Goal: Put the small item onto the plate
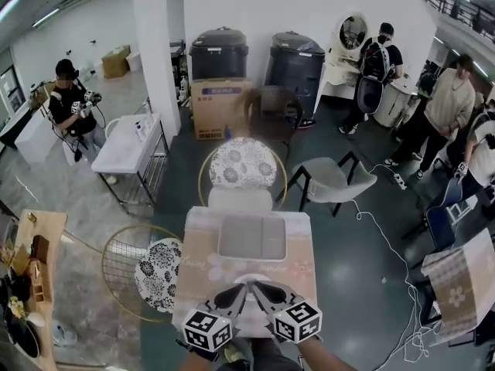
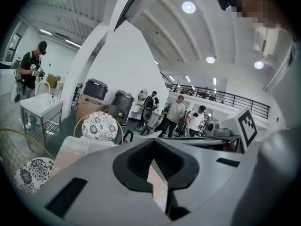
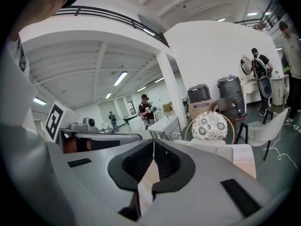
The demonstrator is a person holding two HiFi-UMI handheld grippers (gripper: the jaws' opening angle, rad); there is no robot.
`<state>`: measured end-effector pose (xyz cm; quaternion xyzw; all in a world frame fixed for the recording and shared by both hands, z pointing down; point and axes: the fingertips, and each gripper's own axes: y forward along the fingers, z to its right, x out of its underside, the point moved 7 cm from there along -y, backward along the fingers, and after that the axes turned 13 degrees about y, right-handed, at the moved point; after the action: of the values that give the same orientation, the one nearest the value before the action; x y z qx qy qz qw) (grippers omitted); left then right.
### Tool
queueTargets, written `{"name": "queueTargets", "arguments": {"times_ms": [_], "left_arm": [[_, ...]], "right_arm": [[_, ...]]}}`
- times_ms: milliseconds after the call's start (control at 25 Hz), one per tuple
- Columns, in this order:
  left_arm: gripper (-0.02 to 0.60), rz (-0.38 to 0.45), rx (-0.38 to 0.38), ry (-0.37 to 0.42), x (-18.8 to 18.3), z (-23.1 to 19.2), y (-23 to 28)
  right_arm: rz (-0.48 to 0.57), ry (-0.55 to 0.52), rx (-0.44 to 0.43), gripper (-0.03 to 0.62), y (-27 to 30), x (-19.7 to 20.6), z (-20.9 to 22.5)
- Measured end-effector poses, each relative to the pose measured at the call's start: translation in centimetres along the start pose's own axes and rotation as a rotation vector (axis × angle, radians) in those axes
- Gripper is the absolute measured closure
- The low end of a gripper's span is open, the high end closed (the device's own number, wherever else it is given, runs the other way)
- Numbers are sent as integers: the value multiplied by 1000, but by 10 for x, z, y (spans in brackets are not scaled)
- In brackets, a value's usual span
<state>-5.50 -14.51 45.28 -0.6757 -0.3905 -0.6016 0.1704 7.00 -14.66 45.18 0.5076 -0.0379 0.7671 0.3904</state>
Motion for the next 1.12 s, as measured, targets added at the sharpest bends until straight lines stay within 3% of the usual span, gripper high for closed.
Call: {"name": "queueTargets", "arguments": {"times_ms": [560,1120], "left_arm": [[577,100,36,103,-67,26,-19],[577,140,21,108,-78,24,-26]], "right_arm": [[171,-27,-32,580,-31,-58,-36],[194,-30,-34,580,-38,-65,-46]]}}
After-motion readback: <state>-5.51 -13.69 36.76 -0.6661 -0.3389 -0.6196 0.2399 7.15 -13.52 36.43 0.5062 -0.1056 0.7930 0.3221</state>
